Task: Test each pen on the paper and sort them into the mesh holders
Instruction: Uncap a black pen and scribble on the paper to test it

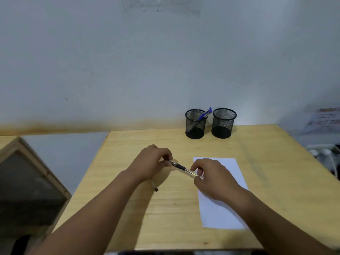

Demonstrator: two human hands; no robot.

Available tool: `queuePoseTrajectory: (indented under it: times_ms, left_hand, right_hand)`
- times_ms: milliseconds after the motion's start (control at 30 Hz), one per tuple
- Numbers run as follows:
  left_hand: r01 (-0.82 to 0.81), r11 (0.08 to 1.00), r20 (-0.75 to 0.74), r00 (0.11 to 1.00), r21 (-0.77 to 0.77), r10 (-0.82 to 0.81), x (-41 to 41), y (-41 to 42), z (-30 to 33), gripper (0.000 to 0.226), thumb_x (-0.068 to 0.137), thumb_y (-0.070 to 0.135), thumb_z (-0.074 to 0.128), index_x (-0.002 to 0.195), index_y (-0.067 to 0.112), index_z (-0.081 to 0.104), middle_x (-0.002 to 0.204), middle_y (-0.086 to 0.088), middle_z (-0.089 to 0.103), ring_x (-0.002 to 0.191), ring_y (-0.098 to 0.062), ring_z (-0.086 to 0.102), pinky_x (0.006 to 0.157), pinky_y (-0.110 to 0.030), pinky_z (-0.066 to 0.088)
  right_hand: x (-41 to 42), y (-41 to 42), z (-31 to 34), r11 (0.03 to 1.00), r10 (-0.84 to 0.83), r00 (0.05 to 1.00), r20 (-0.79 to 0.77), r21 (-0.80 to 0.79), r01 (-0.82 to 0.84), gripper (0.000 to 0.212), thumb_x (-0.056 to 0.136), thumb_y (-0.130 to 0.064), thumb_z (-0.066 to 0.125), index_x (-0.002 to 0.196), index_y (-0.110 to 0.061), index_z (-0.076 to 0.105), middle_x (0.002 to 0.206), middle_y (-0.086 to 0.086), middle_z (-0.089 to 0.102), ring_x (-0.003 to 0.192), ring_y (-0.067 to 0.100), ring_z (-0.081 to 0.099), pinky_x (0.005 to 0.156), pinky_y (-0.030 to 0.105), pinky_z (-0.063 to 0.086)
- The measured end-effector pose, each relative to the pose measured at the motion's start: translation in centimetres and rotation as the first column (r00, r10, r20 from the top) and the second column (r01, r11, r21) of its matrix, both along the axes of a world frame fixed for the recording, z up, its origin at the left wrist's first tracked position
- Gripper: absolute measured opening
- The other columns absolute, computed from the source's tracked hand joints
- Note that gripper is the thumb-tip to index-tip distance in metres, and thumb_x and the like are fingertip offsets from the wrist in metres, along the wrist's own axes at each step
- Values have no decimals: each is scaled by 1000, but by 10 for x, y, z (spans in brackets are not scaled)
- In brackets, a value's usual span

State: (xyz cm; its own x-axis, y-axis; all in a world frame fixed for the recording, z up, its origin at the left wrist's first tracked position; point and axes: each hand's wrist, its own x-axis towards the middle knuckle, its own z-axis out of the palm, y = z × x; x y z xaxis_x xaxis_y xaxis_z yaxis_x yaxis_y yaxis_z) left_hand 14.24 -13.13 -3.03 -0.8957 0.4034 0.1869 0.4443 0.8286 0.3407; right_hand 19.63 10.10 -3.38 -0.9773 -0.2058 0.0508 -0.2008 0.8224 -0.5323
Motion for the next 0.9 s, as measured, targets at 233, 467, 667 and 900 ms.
queuePoseTrajectory:
  times_ms: [233,467,667,900]
  left_hand:
    - [-4,977,23,1000,213,-1,17,43,-11,5,91,32,68,90,35,63,77,25,57,85,-3,46,63,-14,30]
    - [-16,958,65,998,287,-2,29,61,-28,1,91,31,66,92,31,67,83,19,63,86,-5,51,70,-18,39]
    - [-18,929,96,995,369,-18,27,69,-32,4,88,32,68,85,33,66,76,18,64,84,-6,53,70,-17,40]
    - [-87,913,175,984,399,17,19,73,-29,9,85,32,70,80,36,64,81,21,63,90,-4,53,70,-20,40]
  right_hand:
    - [1,25,0,1000,7,996,-89,21,-5,4,91,-33,59,93,-31,63,87,-13,58,80,7,52,57,16,31]
    - [-1,30,-11,998,57,996,-62,-18,-58,9,92,-34,59,89,-30,66,79,-12,66,73,6,60,63,26,48]
    - [-8,31,-18,997,2,997,-73,-76,-8,10,88,-37,63,83,-30,68,72,-14,67,69,2,61,54,18,45]
    - [-15,35,-21,997,-74,995,-69,-28,73,15,89,-46,60,84,-32,63,69,-15,65,61,5,59,47,22,40]
